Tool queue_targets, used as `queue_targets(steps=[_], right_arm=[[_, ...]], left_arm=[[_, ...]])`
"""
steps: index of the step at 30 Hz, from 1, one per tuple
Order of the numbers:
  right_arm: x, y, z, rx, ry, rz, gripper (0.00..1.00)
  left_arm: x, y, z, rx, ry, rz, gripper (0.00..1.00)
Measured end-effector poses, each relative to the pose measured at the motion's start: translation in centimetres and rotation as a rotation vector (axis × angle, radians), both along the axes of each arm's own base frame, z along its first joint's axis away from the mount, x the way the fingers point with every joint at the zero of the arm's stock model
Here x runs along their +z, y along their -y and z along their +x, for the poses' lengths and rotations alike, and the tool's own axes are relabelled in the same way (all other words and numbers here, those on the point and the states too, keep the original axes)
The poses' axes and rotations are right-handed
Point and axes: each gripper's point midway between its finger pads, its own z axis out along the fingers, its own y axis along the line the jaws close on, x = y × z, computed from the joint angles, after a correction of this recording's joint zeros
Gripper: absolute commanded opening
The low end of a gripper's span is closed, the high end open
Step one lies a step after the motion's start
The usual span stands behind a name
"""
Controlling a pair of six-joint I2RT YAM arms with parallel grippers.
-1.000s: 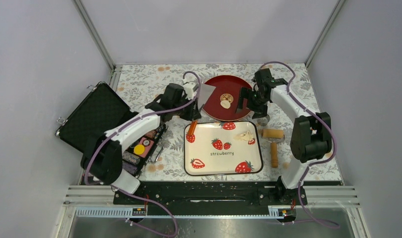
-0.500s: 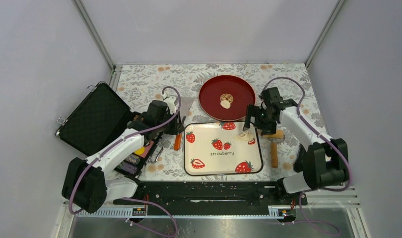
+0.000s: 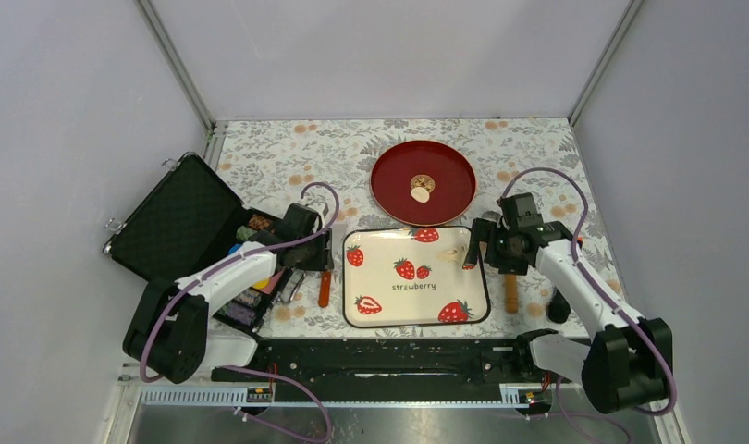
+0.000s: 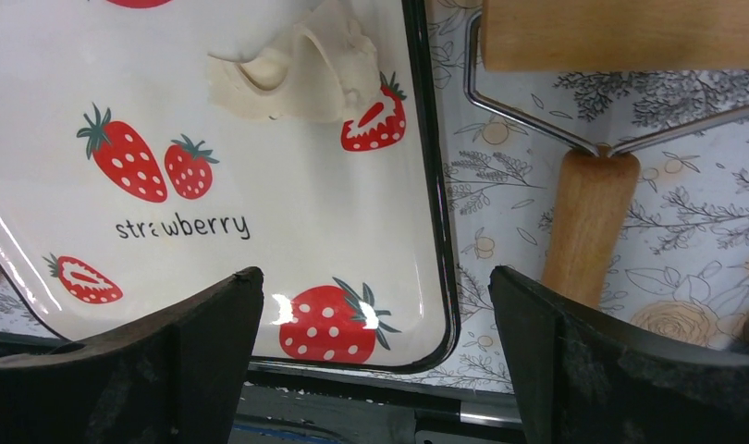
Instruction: Roll out the dumpling wrappers from the dough
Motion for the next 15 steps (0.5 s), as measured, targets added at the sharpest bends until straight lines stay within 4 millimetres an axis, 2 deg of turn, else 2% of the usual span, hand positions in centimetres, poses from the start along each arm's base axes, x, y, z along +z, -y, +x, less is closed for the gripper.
queue_targets(steps=[5,8,9,10,15], right_arm=[[0.4,0.7,-0.6,-0.017,0.05,-0.018,0.99],[0.5,1.0,-0.7,-0.024,0.065,-0.027,0.99],[0.6,1.0,-0.7,-0.026,0.07,-0.027,0.99],[0.6,1.0,-0.7,-0.026,0.073,-0.027,1.0],[0.8,1.0,-0.6,-0.027,0.085,-0.025,1.0]], left_arm=[[0.1,-0.2,0.2,0.017,0.011,0.004,0.6],[0.8,-0.2,0.5,0.035,0.032,-0.006,0.65],[1.1,-0.2,0.6,0.041,0.044,-0.014,0.79],[1.4,-0.1,0.6,0.046,0.057,-0.023,0.85],[3.7,-0.3,1.0,0.095,0.154,-0.102,0.89]])
